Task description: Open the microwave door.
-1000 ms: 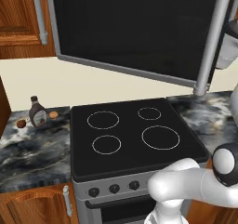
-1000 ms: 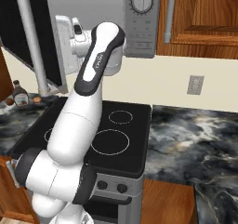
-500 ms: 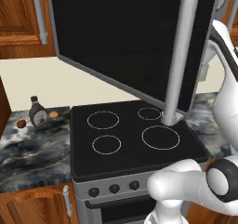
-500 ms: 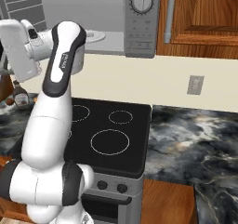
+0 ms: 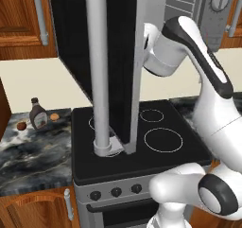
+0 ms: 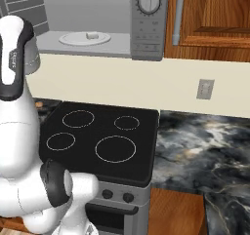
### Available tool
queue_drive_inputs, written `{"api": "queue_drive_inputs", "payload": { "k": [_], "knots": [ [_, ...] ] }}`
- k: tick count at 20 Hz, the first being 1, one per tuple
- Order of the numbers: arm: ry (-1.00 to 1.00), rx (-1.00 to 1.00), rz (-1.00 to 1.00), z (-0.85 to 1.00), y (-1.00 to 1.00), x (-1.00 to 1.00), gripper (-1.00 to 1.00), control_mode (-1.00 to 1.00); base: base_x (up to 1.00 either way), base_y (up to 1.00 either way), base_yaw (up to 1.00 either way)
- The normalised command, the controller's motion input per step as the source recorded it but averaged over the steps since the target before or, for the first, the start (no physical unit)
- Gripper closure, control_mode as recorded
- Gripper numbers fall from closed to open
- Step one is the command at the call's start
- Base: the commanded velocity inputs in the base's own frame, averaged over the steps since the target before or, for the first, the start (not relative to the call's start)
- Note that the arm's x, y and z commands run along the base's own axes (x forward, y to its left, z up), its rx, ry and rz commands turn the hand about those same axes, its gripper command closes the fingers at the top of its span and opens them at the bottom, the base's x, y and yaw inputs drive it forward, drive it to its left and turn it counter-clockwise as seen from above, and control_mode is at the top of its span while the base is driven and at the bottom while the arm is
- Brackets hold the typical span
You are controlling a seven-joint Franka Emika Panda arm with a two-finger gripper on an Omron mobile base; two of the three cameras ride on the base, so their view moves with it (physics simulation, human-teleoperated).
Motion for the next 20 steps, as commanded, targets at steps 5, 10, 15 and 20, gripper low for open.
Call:
{"api": "queue_drive_inputs", "payload": {
  "k": [5,10,15,20],
  "knots": [
    [-0.24,0.0,-0.13,0.0,0.99,-0.02,-1.0,-1.0,0.0,0.0,0.0],
    [-0.29,0.0,-0.47,0.0,0.45,0.0,-1.0,-1.0,0.0,0.0,0.0],
    [-0.21,0.0,-0.54,-0.07,0.44,0.09,-1.0,-1.0,0.0,0.0,0.0],
    [-0.08,0.0,-0.39,-0.3,1.0,0.49,-1.0,-1.0,0.0,0.0,0.0]
  ]
}}
